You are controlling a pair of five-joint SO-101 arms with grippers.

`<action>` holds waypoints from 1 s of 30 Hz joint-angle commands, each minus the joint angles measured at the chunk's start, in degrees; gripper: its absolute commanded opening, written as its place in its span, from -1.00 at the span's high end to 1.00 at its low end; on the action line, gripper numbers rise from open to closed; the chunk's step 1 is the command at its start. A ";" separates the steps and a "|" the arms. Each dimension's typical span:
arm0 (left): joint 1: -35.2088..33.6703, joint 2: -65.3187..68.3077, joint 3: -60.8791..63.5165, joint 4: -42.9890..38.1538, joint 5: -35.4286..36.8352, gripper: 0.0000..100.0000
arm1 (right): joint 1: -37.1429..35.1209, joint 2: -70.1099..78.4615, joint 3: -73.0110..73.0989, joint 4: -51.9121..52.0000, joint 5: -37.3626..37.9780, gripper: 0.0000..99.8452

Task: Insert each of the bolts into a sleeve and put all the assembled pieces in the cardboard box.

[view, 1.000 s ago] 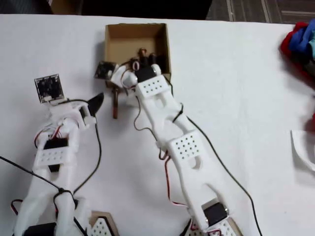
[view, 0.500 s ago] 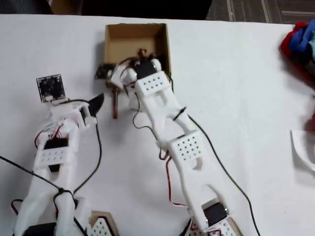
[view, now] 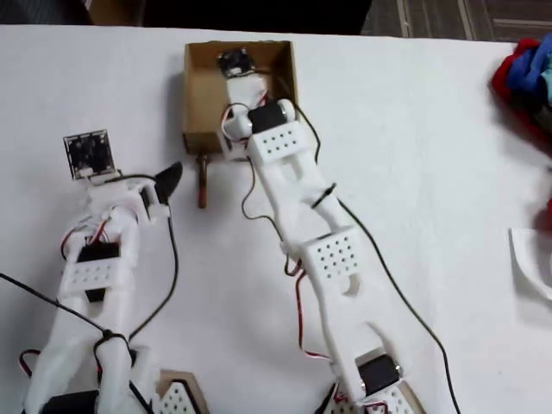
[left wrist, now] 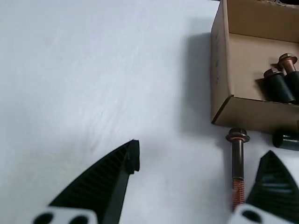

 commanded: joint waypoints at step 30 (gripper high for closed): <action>-0.26 -1.58 -0.13 -1.14 -0.79 0.21 | 0.57 3.47 -1.05 7.60 6.15 0.83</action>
